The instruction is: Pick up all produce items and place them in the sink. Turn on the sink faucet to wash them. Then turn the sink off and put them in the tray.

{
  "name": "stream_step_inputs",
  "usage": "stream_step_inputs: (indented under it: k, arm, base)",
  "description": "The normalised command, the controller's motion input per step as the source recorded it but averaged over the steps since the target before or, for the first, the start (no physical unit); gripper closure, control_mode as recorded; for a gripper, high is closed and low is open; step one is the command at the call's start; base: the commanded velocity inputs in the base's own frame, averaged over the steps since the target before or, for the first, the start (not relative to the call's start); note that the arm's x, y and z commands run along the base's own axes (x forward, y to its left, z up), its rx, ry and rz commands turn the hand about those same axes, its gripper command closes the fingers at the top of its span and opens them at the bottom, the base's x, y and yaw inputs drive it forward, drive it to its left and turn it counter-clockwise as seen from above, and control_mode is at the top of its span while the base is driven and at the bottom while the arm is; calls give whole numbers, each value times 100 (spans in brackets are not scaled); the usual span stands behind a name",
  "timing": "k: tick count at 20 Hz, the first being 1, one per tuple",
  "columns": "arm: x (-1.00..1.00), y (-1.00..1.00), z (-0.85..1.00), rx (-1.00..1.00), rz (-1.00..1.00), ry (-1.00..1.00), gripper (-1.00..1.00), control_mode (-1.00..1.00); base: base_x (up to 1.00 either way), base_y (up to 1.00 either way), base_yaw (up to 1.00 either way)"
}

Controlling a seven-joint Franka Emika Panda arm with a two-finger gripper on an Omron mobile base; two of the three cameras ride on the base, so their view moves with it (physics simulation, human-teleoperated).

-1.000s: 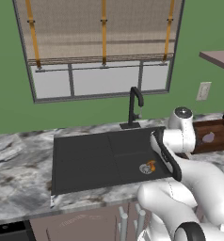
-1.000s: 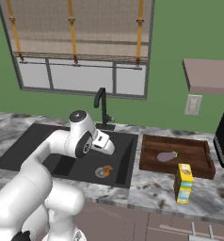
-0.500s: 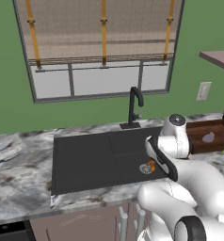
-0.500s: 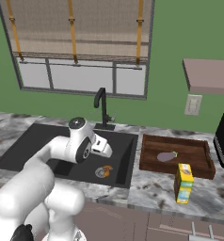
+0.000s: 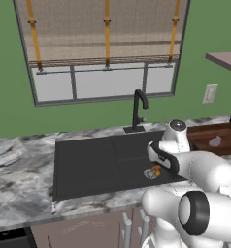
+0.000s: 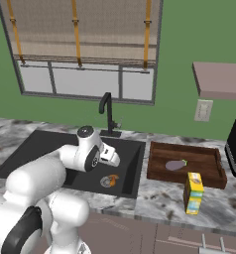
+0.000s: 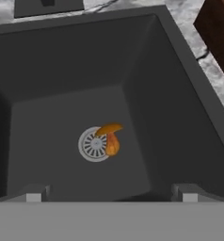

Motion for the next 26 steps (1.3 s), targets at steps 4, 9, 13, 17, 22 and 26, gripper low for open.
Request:
stream_step_inputs:
  k: [4,9,13,17,22,26]
  arm:
    - [0,0,-32,0,0,0,-100,-100]
    - [0,0,-25,0,0,0,-100,-100]
    - [0,0,-27,0,0,0,-100,-100]
    - [0,0,-31,0,0,0,-100,-100]
    - [0,0,-31,0,-2,0,-100,-100]
    - [0,0,-24,0,-2,0,-100,-100]
  base:
    - [0,0,0]
    - [0,0,0]
    - [0,0,0]
    - [0,0,0]
    - [0,0,0]
    - [0,0,0]
